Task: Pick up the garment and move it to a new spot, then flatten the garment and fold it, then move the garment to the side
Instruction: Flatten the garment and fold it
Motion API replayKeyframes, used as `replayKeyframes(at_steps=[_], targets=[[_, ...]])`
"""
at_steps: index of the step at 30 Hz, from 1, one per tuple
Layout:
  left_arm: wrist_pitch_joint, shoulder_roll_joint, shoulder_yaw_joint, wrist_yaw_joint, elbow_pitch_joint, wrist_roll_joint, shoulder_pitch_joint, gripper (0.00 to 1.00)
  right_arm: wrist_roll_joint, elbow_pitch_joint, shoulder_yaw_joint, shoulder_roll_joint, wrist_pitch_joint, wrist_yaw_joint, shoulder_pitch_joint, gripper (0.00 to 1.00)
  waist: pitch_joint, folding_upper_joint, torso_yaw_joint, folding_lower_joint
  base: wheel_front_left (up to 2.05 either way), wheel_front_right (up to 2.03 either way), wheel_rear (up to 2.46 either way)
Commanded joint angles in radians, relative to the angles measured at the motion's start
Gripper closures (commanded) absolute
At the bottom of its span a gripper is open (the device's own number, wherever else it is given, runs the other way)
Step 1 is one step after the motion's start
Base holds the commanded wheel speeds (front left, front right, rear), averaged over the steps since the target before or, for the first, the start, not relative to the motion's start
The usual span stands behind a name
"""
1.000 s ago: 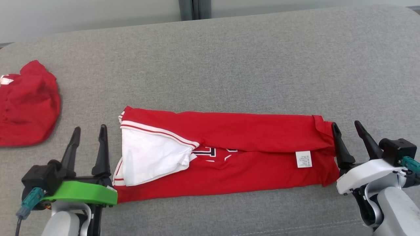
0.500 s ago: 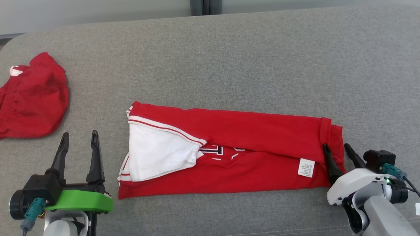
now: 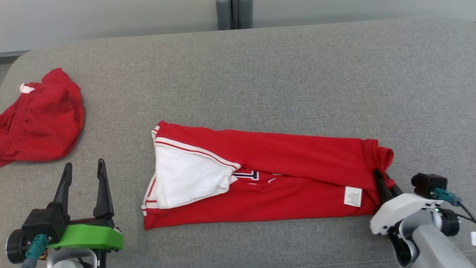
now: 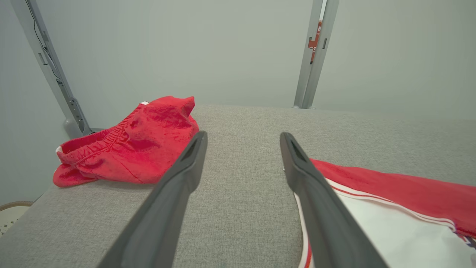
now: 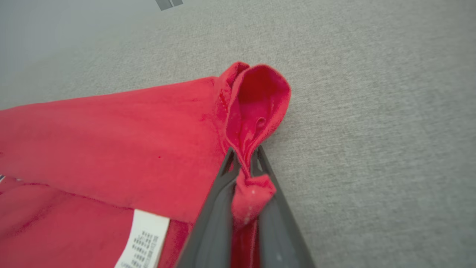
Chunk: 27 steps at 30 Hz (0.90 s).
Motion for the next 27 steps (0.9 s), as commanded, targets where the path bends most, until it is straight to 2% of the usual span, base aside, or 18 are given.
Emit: replayKeyframes(at_steps=[1,8,13,18,27], targets=[[0.000,-0.002,0.007,-0.004,0.001,0.004,0.019,0.00,0.010,0.005,-0.024,-0.035,0.000,-0.003,0.007,1.00,-0.022,0.0000,-0.007,0.0000,0.00,0.00,0.00],[0.000,-0.005,0.010,-0.004,-0.001,0.012,0.050,0.00,0.028,0.035,-0.095,-0.140,0.001,-0.003,0.024,1.00,-0.065,0.0000,-0.013,0.0000,0.00,0.00,0.00],[0.000,-0.005,0.022,-0.004,-0.003,0.011,0.072,0.00,0.057,0.030,-0.087,-0.179,0.008,-0.003,0.013,1.00,-0.090,0.0000,-0.023,0.0000,0.00,0.00,0.00],[0.000,-0.008,0.029,-0.004,-0.004,0.012,0.088,0.00,0.112,-0.020,-0.064,-0.145,0.023,-0.003,-0.001,1.00,-0.102,0.0000,-0.030,0.0000,0.00,0.00,0.00],[0.000,-0.012,0.015,-0.005,0.004,0.011,0.085,0.00,0.172,-0.208,0.070,-0.042,0.090,-0.002,-0.018,1.00,-0.105,0.0000,-0.019,0.0000,0.00,0.00,0.00]])
